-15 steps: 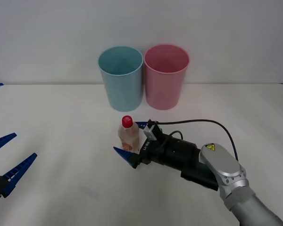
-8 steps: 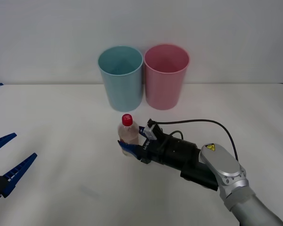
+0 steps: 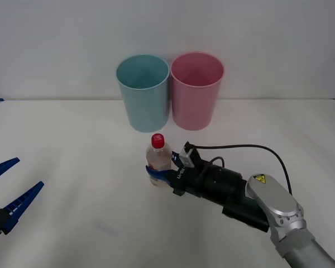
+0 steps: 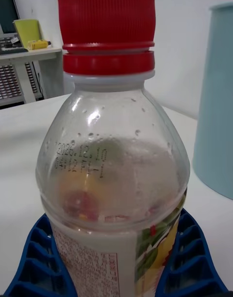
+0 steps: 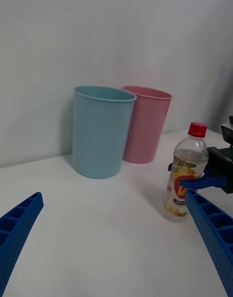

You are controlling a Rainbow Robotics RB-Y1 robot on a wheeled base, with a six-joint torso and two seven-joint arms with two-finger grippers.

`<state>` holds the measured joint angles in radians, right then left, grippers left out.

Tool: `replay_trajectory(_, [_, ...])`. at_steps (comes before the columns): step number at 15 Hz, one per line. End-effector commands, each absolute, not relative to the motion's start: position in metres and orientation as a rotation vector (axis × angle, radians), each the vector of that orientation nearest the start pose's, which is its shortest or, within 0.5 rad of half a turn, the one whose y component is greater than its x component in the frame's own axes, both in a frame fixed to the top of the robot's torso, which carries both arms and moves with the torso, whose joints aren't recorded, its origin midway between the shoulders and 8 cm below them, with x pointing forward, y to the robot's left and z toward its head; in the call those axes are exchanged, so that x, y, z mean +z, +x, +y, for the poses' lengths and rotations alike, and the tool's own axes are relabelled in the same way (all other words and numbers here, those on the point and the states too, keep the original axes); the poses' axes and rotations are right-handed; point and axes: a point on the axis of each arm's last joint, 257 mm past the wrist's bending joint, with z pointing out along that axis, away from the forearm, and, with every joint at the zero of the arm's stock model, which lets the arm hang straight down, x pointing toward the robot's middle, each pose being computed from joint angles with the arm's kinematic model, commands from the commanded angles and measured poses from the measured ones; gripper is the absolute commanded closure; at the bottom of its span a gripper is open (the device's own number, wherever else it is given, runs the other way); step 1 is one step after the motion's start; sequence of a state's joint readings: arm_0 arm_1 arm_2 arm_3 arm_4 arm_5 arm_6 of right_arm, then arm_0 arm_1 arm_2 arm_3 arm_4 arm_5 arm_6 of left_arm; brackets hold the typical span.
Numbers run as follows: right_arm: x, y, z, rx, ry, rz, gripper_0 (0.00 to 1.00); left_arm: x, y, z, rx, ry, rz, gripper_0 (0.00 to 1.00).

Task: Grasp the object on the table and drop it into the matching bin: aluminum can to the light blue bin, PET bottle to the pink bin.

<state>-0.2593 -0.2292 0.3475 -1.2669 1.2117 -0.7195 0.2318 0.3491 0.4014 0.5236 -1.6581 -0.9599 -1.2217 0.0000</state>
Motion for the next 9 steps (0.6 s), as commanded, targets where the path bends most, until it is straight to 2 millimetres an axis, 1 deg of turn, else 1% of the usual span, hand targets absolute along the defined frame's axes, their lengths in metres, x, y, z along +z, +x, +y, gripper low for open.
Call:
replay_trajectory(1, [-0.243,0.448,0.019,0.729,-0.897,1.393,1.00,-0.169,0.342,0.330,-0.567,0.465,1.441,0.00])
replay_trajectory(4, [-0.225,0.434,0.006,0.766,-0.851,1.393,1.00,-0.169,0.342,0.330,-0.567,0.465,1.441,0.00])
replay_trajectory(9, [-0.169,0.422,-0.009,0.814,-0.743,1.370,1.00,-0.169,0.342,0.330,-0.567,0.465,1.441,0.00])
